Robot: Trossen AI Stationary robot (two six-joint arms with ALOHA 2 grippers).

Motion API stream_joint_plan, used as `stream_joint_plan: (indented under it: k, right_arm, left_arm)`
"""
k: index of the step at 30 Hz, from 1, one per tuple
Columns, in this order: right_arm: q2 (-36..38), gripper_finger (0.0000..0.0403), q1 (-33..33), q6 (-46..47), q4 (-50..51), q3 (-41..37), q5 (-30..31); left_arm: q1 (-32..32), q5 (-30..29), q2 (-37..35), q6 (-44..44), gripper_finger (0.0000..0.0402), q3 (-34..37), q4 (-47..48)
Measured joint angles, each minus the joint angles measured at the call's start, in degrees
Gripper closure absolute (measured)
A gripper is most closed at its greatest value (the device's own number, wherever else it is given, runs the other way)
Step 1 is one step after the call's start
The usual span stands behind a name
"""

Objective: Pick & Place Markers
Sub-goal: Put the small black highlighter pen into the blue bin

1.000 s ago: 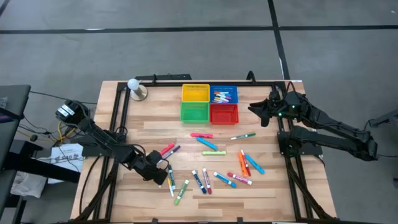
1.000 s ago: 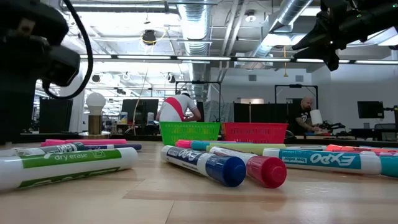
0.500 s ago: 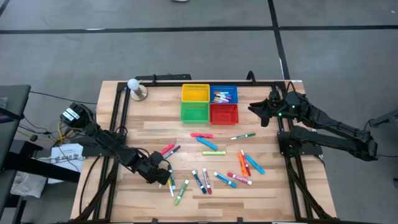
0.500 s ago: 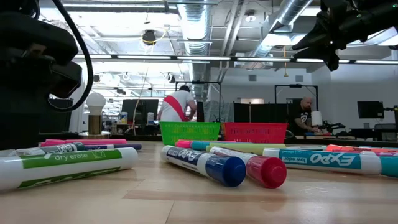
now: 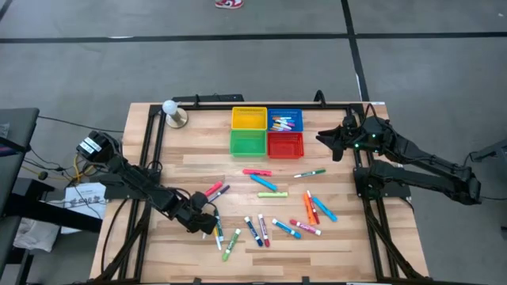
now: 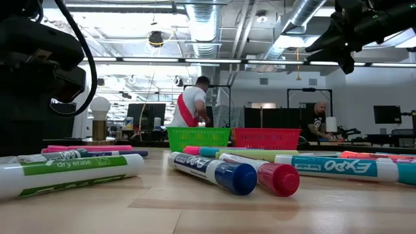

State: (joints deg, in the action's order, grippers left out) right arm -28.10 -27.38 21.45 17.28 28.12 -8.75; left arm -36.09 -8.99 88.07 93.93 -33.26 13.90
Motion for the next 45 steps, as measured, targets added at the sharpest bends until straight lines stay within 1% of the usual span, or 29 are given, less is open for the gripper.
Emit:
stream_joint_plan:
  k: [6,12,26,31,40,45]
  right_arm:
    - [0.0,0.0284,0.0,-0.4,0.0,0.0,0.0]
    - [0.0,0.0284,0.0,-0.5,0.0,0.0,0.0]
    - [0.0,0.0284,0.0,-1.0,0.0,0.0,0.0]
    - [0.0,0.0284,0.0,-1.0,0.0,0.0,0.0]
    - [0.0,0.0284,0.0,-1.0,0.0,0.0,0.0]
    - [0.0,0.0284,0.0,-1.0,0.0,0.0,0.0]
  left_arm:
    - [0.9,0.9,0.0,-0.5,0.0242,0.0,-0.5]
    - [0.5,0.0,0.1,-5.2,0.0242,0.4,-3.7]
    - [0.5,0.1,0.2,-5.6,0.0245,0.4,-4.2]
    - [0.4,1.0,0.2,-7.0,0.0259,0.4,-3.4]
    - [0.6,1.3,0.1,-7.4,0.0305,0.9,-3.0]
    - [0.6,1.2,0.1,-8.0,0.0323,0.9,-2.8]
